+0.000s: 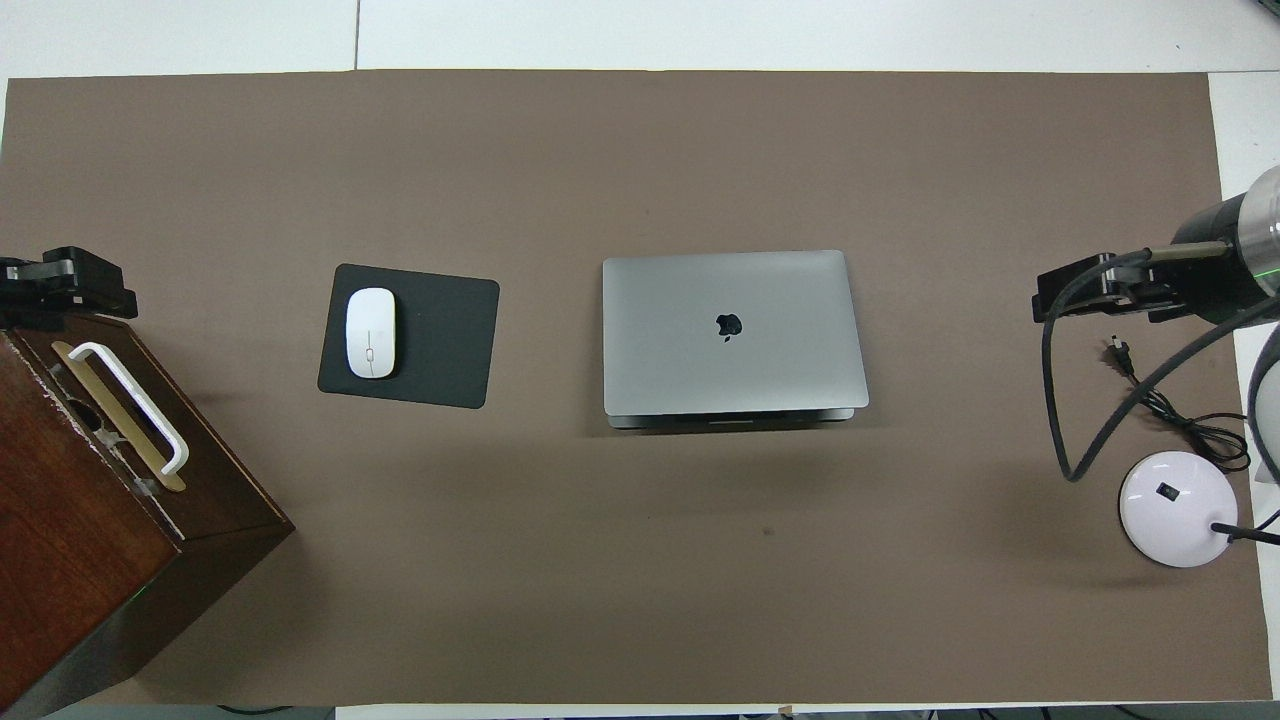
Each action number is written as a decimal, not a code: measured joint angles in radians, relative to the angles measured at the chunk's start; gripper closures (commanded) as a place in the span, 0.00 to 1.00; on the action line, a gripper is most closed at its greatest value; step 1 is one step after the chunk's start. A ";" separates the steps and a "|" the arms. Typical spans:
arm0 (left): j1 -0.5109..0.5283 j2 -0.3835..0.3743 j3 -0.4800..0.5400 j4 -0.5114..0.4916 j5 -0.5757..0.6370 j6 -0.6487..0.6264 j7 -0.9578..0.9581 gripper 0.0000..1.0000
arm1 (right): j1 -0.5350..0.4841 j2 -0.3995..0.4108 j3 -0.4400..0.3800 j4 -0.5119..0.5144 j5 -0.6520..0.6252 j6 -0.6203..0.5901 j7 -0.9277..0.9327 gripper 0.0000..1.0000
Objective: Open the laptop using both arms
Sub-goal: 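Move the right gripper toward the laptop's front edge while the left gripper advances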
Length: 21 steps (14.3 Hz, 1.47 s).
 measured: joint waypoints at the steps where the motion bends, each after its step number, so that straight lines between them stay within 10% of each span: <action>1: 0.000 0.000 0.001 0.000 0.000 0.000 0.027 1.00 | 0.000 0.000 0.000 0.000 0.000 0.000 0.000 0.00; 21: -0.040 0.005 -0.006 -0.016 -0.001 0.176 0.214 1.00 | 0.005 -0.018 0.274 -0.062 -0.100 -0.009 -0.079 0.00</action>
